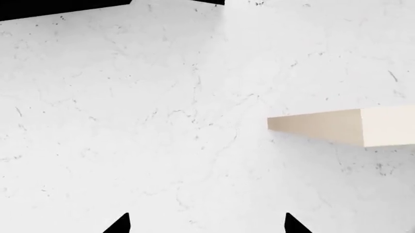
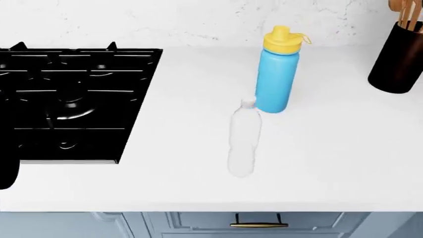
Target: Move the drinks to the dining counter.
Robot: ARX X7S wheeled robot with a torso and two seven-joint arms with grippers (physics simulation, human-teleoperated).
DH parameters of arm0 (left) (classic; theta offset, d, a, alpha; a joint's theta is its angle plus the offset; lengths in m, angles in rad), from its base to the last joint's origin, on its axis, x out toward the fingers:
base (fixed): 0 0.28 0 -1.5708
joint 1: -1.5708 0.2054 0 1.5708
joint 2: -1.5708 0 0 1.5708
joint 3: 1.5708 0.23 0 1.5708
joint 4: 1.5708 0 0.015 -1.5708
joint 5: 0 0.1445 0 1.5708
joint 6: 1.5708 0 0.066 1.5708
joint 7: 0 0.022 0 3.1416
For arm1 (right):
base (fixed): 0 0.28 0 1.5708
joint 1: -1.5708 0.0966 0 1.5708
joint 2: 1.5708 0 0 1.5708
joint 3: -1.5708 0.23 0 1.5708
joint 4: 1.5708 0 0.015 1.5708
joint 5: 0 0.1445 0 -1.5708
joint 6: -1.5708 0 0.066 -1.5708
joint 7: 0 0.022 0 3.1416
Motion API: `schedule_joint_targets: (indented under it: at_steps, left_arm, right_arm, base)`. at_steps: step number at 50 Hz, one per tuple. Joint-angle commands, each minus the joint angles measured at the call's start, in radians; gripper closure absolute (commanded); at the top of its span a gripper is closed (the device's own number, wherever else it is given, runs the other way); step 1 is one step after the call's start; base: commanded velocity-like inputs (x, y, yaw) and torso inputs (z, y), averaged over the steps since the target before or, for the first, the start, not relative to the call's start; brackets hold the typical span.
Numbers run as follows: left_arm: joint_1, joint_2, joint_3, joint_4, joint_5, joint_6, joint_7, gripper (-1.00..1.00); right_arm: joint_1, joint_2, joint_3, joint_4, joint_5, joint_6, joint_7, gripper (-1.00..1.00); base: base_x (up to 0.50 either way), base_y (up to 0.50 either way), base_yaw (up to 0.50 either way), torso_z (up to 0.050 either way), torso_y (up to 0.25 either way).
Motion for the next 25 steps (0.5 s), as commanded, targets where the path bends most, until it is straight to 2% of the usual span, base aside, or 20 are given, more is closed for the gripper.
schedule_joint_targets:
  at_steps: [1, 7, 13, 25]
  left_arm:
    - [0.009, -0.008, 0.001, 0.003, -0.004, 0.002, 0.002, -1.00]
    - [0.008, -0.013, 0.000, 0.002, -0.006, 0.002, 0.003, -1.00]
    - [0.017, -0.017, 0.002, -0.002, -0.006, 0.009, 0.004, -1.00]
    - [0.028, -0.025, 0.002, 0.005, -0.008, 0.007, 0.003, -1.00]
  right_arm:
    - [0.007, -0.006, -0.019, 0.013, 0.001, 0.005, -0.015, -1.00]
    - [0.016, -0.008, -0.027, 0.007, 0.002, 0.004, -0.022, -1.00]
    - [0.018, -0.006, -0.045, 0.012, -0.008, 0.009, -0.024, -1.00]
    - [0.004, -0.005, -0.046, 0.023, -0.002, 0.026, -0.016, -1.00]
  base:
    - [0.16, -0.40, 0.00, 0.000, 0.000]
    - [0.17, -0.25, 0.00, 0.000, 0.000]
    - [0.46, -0.21, 0.00, 0.000, 0.000]
    - [0.00, 0.00, 0.00, 0.000, 0.001]
